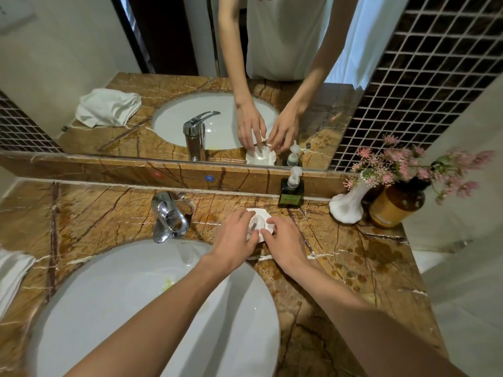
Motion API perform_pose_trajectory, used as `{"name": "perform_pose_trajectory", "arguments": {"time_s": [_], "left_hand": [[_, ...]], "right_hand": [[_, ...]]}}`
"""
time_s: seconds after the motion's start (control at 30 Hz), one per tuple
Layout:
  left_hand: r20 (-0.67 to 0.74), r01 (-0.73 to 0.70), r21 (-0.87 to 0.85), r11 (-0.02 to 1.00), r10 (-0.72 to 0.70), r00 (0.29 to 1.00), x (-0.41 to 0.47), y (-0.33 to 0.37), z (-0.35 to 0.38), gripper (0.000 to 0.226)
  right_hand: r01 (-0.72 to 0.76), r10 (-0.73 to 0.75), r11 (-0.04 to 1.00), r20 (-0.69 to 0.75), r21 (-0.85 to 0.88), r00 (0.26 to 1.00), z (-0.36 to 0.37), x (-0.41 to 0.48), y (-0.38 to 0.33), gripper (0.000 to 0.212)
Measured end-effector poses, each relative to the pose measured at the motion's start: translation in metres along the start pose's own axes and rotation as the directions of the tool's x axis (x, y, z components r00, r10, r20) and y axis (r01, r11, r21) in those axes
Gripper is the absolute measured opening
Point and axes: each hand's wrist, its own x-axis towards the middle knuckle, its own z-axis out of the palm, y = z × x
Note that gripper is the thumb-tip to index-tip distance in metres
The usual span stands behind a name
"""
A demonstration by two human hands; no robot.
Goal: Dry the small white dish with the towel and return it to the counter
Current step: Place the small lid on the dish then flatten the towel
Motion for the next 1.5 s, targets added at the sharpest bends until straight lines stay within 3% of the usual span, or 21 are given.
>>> {"name": "perform_pose_trajectory", "arguments": {"time_s": [0.2,0.37,0.53,0.77,1.13,1.27,1.5], "left_hand": [[0.004,-0.088,0.102,0.991,0.088,0.996,-0.031,-0.011,-0.015,0.041],[0.013,-0.104,0.114,0.988,0.103,0.995,-0.064,-0.023,-0.027,0.045],[-0.005,-0.015,0.154,0.988,0.016,1.0,-0.102,-0.029,-0.046,0.053],[-0.062,0.219,0.201,0.955,-0.211,0.976,-0.18,-0.046,-0.064,0.053],[-0.223,0.597,0.241,0.765,-0.555,0.801,-0.333,-0.094,-0.138,0.056],[-0.282,0.653,0.226,0.723,-0.594,0.754,-0.383,-0.111,-0.162,0.053],[-0.296,0.744,0.142,0.653,-0.689,0.661,-0.457,-0.153,-0.189,0.054]], "right_hand": [[0.176,-0.18,0.972,-0.014,-0.156,0.984,-0.001,-0.034,-0.013,0.039],[0.27,-0.257,0.916,0.082,-0.298,0.963,-0.001,-0.062,-0.023,0.042],[0.379,-0.342,0.872,0.171,-0.31,0.924,0.006,-0.091,-0.037,0.048],[0.565,-0.491,0.78,0.298,-0.27,0.819,0.035,-0.138,-0.067,0.056],[0.758,-0.623,0.63,0.473,-0.17,0.624,0.098,-0.212,-0.136,0.057],[0.818,-0.655,0.556,0.528,-0.148,0.54,0.127,-0.236,-0.165,0.057],[0.872,-0.688,0.469,0.563,-0.137,0.458,0.18,-0.278,-0.213,0.054]]}}
